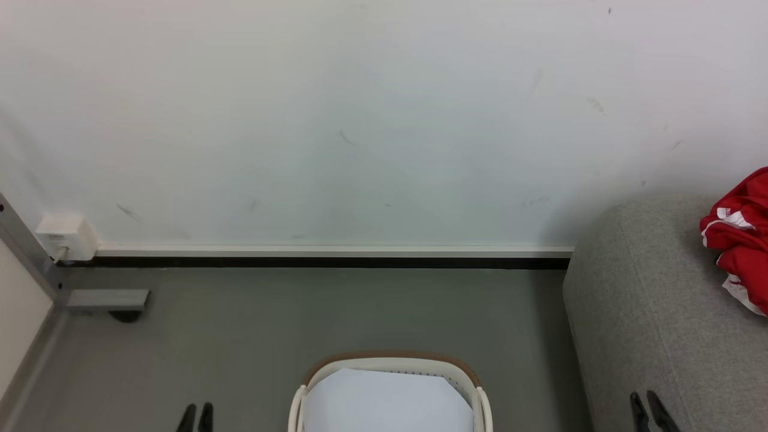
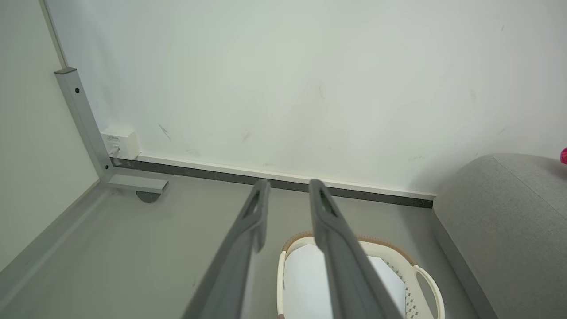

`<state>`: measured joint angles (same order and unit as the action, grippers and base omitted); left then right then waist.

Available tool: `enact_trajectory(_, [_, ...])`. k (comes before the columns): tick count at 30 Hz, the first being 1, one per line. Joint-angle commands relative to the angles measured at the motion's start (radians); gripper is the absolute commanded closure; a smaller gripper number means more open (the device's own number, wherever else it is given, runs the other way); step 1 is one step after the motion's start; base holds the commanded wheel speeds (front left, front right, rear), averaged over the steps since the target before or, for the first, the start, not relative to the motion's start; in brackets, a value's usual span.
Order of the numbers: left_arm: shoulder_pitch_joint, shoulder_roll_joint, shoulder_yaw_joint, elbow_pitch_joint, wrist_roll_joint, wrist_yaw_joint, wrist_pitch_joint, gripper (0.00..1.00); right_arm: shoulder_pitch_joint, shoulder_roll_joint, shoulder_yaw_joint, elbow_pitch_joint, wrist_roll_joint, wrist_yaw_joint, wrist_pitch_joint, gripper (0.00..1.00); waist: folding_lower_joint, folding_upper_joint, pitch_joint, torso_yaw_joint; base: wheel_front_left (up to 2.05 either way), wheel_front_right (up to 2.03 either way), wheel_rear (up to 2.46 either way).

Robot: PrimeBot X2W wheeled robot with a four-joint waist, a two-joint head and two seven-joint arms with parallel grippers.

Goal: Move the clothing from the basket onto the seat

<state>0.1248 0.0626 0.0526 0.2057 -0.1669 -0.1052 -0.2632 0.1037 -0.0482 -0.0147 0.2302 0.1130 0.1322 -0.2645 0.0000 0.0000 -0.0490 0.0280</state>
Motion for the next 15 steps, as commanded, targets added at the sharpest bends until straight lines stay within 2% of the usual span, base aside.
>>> enact_trajectory(1, [0.001, -0.002, 0.000, 0.013, -0.003, 0.000, 0.002, 1.00, 0.004, 0.002, 0.001, 0.009, 0.003, 0.000, 0.001, 1.00, 0.0000, 0.0000, 0.000, 0.000, 0.00, 0.00, 0.00])
enact_trajectory(15, [-0.044, -0.003, 0.015, 0.020, -0.253, -0.005, 0.071, 1.00, -0.036, 0.001, -0.017, 0.009, 0.264, 0.000, 0.067, 1.00, 0.0000, 0.0000, 0.005, -0.003, 0.00, 0.00, 0.00])
